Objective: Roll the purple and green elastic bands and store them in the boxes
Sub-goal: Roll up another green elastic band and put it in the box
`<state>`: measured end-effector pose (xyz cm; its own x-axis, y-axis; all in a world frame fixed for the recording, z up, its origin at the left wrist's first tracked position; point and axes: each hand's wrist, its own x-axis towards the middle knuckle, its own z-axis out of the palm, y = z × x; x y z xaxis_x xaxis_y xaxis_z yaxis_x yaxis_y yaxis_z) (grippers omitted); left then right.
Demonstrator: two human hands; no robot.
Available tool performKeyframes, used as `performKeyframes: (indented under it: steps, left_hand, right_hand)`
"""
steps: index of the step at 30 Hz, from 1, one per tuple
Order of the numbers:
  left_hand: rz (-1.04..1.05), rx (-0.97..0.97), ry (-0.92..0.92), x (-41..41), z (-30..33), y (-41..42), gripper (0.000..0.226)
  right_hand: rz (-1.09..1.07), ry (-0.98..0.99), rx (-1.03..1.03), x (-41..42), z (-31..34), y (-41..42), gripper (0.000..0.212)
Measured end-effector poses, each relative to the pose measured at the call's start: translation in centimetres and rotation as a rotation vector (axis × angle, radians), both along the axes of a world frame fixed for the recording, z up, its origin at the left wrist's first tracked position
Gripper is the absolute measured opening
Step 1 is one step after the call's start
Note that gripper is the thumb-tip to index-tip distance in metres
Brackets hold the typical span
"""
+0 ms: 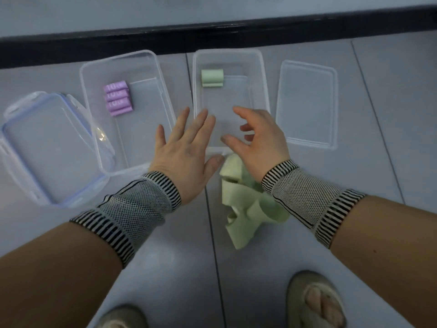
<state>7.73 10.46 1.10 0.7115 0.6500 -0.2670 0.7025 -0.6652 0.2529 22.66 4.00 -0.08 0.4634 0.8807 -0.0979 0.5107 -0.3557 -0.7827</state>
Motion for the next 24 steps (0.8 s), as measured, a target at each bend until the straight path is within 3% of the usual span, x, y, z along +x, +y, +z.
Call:
performKeyframes:
  steps: [9, 14, 17, 21, 24]
  left_hand:
    - [0.014, -0.060, 0.034, -4.1, 0.1, -8.4, 0.072]
    - [0.038, -0.182, -0.010, -4.5, -2.3, -11.6, 0.072]
    - [0.053, -0.235, -0.044, -3.5, -3.6, -12.4, 0.063]
    - [0.074, -0.128, -0.239, -0.1, -3.4, -11.1, 0.051]
    - [0.078, -0.216, -0.182, 2.5, -2.9, -10.4, 0.049]
  right_hand:
    - [-0.066, -0.228, -0.266, 0.1, 0.6, -9.8, 0.033]
    - [-0.015, -0.255, -0.401, -0.7, -1.0, -12.8, 0.048]
    - [-0.005, -0.243, -0.379, -0.5, -1.8, -13.9, 0.042]
    - [0.011, -0.218, -0.319, -0.1, -2.5, -14.5, 0.024]
    - [0.144, -0.171, -0.291, -0.8, -2.8, -14.8, 0.021]
